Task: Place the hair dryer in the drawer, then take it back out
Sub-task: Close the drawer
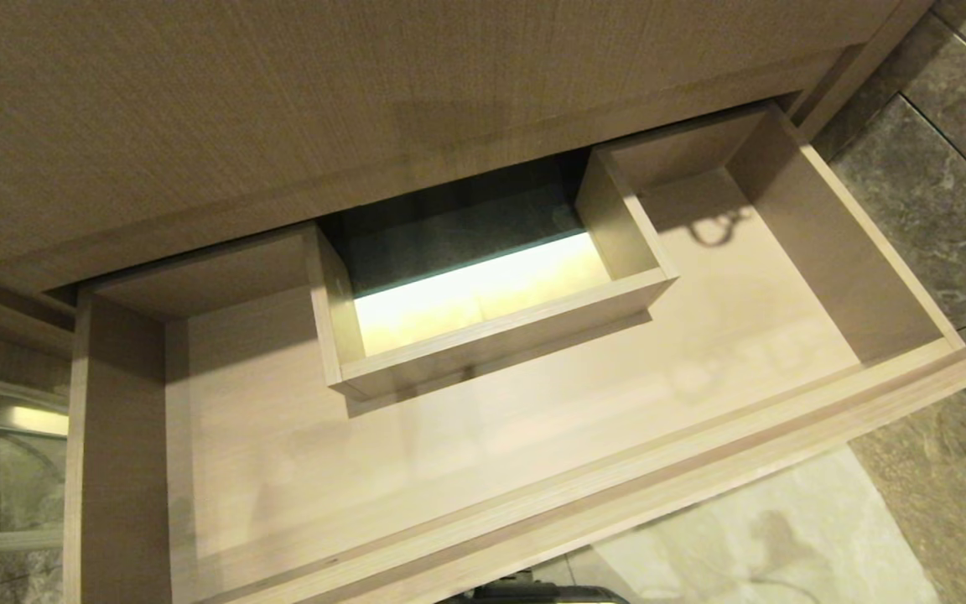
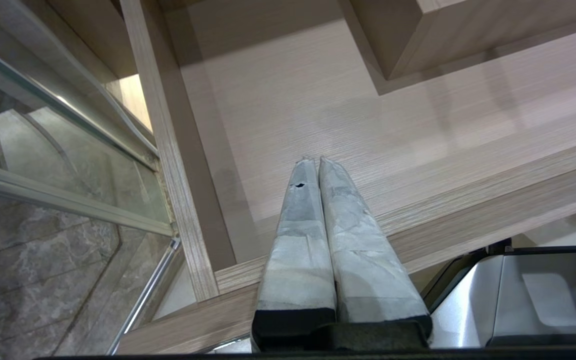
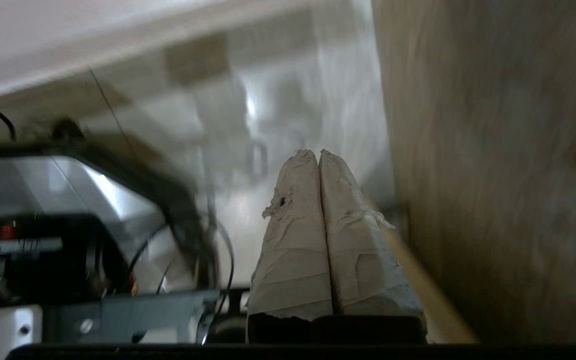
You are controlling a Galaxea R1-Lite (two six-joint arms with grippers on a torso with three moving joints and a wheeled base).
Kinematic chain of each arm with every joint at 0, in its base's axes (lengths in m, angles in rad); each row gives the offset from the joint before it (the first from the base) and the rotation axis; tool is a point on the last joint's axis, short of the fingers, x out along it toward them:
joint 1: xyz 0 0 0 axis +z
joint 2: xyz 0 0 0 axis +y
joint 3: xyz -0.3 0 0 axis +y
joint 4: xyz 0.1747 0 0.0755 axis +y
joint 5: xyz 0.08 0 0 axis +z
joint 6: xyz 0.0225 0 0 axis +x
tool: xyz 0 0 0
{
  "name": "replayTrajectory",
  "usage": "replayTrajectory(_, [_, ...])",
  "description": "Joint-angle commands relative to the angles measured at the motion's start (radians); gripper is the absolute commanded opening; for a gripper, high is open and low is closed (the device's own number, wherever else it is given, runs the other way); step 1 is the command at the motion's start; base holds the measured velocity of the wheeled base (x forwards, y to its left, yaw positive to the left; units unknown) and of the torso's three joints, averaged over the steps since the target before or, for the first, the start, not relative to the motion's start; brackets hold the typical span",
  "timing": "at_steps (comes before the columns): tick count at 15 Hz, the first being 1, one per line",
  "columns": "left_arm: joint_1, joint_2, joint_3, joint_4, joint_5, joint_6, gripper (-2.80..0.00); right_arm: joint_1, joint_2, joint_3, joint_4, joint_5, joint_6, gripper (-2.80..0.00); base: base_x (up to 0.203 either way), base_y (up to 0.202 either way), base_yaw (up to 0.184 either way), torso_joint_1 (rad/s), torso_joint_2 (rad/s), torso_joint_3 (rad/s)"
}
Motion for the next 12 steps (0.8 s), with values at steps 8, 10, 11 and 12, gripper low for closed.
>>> replayTrajectory(8, [0.000,0.000,0.001,0.000,0.000,-0.001,-2.80,-0.035,0.599,0.002,0.106,-0.179,0.075,-2.80,0.000,0.000,0.000,0.000,0.00,0.000])
replayTrajectory(10, [0.000,0.000,0.002,0.000,0.000,-0.001,-2.80,-0.030,0.652,-0.005,0.018,-0.183,0.074,-2.80,0.000,0.000,0.000,0.000,0.00,0.000])
replayTrajectory(11, [0.000,0.000,0.002,0.000,0.000,-0.001,-2.80,-0.029,0.665,-0.015,-0.024,-0.180,0.066,-2.80,0.000,0.000,0.000,0.000,0.00,0.000])
replayTrajectory(12, [0.000,0.000,0.001,0.000,0.000,-0.001,-2.80,-0.029,0.671,-0.024,-0.059,-0.177,0.051,-2.80,0.000,0.000,0.000,0.000,0.00,0.000])
